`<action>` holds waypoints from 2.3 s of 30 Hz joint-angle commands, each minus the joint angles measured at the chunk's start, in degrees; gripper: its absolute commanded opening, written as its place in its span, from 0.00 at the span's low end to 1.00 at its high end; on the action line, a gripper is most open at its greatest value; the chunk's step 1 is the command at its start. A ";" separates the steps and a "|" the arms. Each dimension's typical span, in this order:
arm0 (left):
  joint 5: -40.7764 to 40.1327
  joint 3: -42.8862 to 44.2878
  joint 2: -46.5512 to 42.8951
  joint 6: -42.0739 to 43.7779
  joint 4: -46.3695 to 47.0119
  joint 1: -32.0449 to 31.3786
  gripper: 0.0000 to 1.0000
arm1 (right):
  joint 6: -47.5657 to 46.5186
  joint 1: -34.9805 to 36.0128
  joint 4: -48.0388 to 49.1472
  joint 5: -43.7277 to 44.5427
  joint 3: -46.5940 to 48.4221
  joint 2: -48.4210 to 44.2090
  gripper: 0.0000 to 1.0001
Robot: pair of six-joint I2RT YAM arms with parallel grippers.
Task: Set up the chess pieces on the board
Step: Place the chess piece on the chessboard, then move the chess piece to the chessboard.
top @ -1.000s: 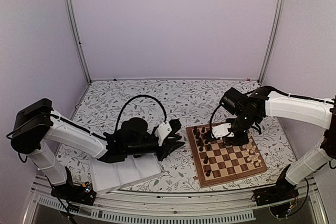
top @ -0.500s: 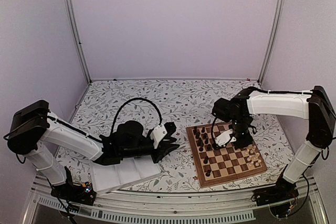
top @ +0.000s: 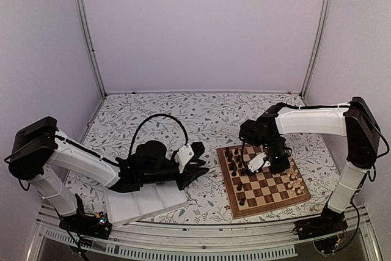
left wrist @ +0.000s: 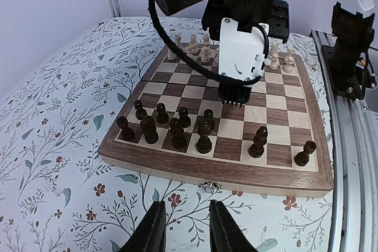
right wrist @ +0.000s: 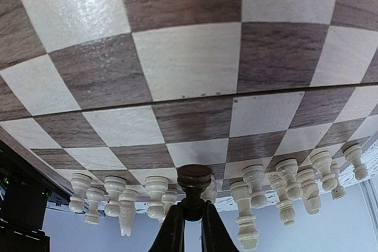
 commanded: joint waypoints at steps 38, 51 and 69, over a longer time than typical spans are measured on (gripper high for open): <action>1.05 0.15 0.81 -1.33 1.06 0.39 0.28 | 1.77 2.71 -3.79 -5.23 7.25 1.04 0.36; -1.76 8.53 -4.73 0.54 -14.31 0.31 0.32 | -0.33 -15.13 13.91 -35.79 -0.34 -18.73 0.42; -5.39 16.15 -5.75 -0.97 -21.85 0.49 0.38 | 11.53 -19.54 32.60 -33.90 -20.24 -21.47 0.41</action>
